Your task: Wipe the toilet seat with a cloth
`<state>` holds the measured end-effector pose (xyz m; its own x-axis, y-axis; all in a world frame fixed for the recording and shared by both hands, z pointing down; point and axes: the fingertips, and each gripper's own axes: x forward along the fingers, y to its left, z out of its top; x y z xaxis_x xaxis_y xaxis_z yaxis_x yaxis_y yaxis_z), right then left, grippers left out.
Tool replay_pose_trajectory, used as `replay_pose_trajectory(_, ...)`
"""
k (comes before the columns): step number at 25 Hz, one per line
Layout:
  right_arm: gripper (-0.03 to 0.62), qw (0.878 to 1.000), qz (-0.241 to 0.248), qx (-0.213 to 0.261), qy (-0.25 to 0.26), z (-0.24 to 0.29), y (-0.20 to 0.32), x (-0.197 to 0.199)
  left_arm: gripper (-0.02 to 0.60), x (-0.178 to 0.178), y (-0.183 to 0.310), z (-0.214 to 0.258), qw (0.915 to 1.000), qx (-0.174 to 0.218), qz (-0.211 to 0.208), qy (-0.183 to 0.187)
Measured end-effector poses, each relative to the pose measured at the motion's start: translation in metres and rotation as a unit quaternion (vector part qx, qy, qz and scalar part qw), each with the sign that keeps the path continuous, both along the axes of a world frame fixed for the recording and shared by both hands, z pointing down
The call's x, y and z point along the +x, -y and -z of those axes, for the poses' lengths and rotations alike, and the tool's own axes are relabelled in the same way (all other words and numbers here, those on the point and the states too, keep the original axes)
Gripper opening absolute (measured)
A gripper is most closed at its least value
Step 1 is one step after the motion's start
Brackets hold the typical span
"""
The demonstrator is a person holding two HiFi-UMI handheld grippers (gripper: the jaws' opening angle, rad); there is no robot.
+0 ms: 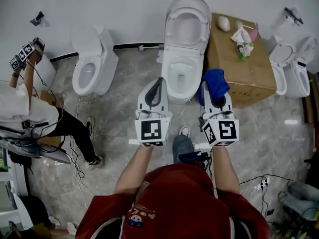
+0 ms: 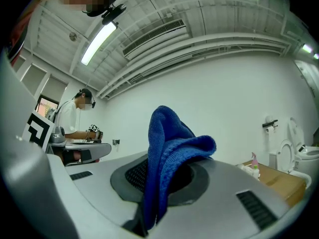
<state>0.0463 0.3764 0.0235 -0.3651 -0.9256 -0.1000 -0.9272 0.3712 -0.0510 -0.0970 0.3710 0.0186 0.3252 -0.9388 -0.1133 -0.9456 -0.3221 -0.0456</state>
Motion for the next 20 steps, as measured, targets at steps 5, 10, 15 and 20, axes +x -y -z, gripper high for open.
replay_pose_trajectory(5, 0.058, 1.0, 0.007, -0.004, 0.001, 0.0, 0.095, 0.029, 0.015, 0.033, 0.094, 0.003, 1.0, -0.002, 0.002, 0.003)
replay_pose_trajectory(10, 0.06, 1.0, 0.012, -0.013, 0.003, -0.006, 0.179, 0.056, 0.015, 0.06, 0.175, 0.002, 0.9999, 0.005, 0.008, 0.006)
replay_pose_trajectory(15, 0.059, 1.0, 0.015, -0.021, 0.003, -0.025, 0.245, 0.074, 0.015, 0.078, 0.241, -0.01, 0.9999, 0.002, 0.014, -0.003)
replay_pose_trajectory(20, 0.058, 0.999, 0.009, -0.035, 0.003, -0.048, 0.3, 0.067, 0.015, 0.076, 0.296, -0.032, 0.9999, -0.012, 0.007, -0.008)
